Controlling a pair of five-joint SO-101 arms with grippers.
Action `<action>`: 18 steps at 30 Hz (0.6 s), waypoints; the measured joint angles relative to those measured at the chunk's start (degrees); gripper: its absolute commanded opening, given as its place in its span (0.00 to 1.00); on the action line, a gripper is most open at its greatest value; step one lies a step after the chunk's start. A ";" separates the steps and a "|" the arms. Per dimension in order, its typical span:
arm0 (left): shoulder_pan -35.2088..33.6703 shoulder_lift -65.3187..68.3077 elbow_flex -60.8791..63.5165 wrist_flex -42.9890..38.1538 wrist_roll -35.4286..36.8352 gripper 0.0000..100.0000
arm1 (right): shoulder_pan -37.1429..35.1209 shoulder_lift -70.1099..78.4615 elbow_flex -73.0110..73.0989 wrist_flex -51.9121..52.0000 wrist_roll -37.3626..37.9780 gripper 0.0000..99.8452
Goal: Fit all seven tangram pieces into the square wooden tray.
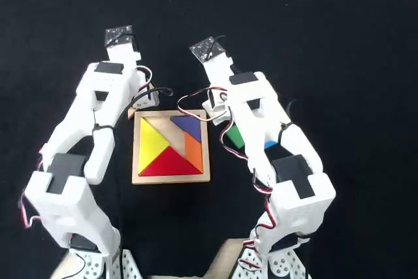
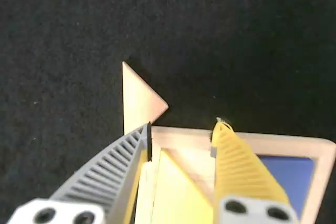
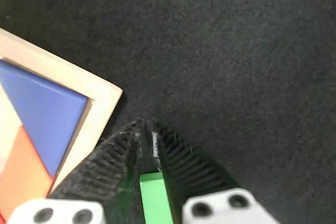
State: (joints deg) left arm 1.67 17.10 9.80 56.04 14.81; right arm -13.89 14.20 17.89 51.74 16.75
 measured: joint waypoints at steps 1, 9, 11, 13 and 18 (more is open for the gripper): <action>-0.26 0.18 0.00 -0.88 0.00 0.20 | 0.00 0.00 0.00 0.00 0.00 0.01; -1.58 0.70 0.00 -3.52 0.00 0.20 | 0.00 0.00 0.00 -0.26 0.00 0.01; -1.67 0.79 0.00 -3.87 0.00 0.20 | 0.00 0.00 0.00 -0.26 0.00 0.01; -2.02 1.58 -0.09 -3.96 0.00 0.20 | 0.00 0.00 0.00 -0.26 0.00 0.01; -2.37 5.98 -1.85 -4.66 0.00 0.20 | 0.00 0.00 0.00 -0.26 0.00 0.01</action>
State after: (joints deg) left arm -0.70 23.08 7.96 51.38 14.81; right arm -13.89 14.20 17.89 51.47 16.75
